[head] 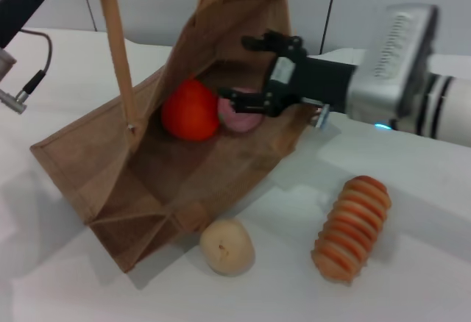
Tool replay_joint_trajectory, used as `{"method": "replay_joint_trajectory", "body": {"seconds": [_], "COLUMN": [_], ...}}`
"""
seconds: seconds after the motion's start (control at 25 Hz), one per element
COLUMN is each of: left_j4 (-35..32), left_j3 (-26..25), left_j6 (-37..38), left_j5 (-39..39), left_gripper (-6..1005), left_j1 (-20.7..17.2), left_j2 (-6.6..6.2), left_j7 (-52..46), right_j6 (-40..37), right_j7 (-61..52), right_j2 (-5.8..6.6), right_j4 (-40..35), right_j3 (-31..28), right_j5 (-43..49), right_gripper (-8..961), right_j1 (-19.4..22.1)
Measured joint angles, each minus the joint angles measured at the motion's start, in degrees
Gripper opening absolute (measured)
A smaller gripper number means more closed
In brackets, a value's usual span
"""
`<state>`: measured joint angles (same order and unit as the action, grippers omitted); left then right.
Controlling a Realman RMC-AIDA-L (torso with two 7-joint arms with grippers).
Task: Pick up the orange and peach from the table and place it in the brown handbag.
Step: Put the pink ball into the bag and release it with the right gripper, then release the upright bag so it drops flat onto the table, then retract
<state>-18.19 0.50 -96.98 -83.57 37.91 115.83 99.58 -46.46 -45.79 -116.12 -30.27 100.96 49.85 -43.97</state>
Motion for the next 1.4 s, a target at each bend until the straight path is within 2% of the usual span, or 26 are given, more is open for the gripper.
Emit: {"method": "replay_joint_trajectory", "body": {"seconds": [0.08, 0.32, 0.56, 0.88, 0.96, 1.4], "left_j4": [-0.07, 0.18, 0.8, 6.31, 7.79, 10.34], "left_j3": [0.01, 0.34, 0.89, 0.77, 0.76, 1.48], "left_j6": [0.82, 3.48, 5.36, 7.77, 7.91, 5.58], "left_j5": [-0.08, 0.29, 3.27, 5.43, 5.38, 12.28], "left_gripper": [252, 268, 284, 305, 542, 779], "left_j1": [-0.34, -0.6, 0.04, 0.75, 0.76, 2.13], "left_j2": [-0.06, 0.26, 0.43, 0.5, 0.55, 0.54], "left_j7": [0.06, 3.72, 9.24, 22.49, 25.61, 34.95], "right_j6": [-3.35, -16.58, -28.95, -33.68, -33.72, -33.09], "right_j7": [0.25, 3.36, 7.98, 9.85, 9.87, 9.93], "right_j2": [0.1, 0.36, 0.64, 0.63, 0.63, 0.63], "right_j4": [0.13, 2.68, 11.62, 14.66, 15.42, 16.65], "right_j3": [-3.64, -20.35, -33.11, -38.52, -39.8, -42.44], "right_j5": [-0.03, -0.08, -0.1, -0.11, -0.11, -0.11], "right_gripper": [882, 881, 881, 880, 880, 879], "right_j1": [2.08, 8.19, 8.31, 8.9, 8.95, 9.07]}}
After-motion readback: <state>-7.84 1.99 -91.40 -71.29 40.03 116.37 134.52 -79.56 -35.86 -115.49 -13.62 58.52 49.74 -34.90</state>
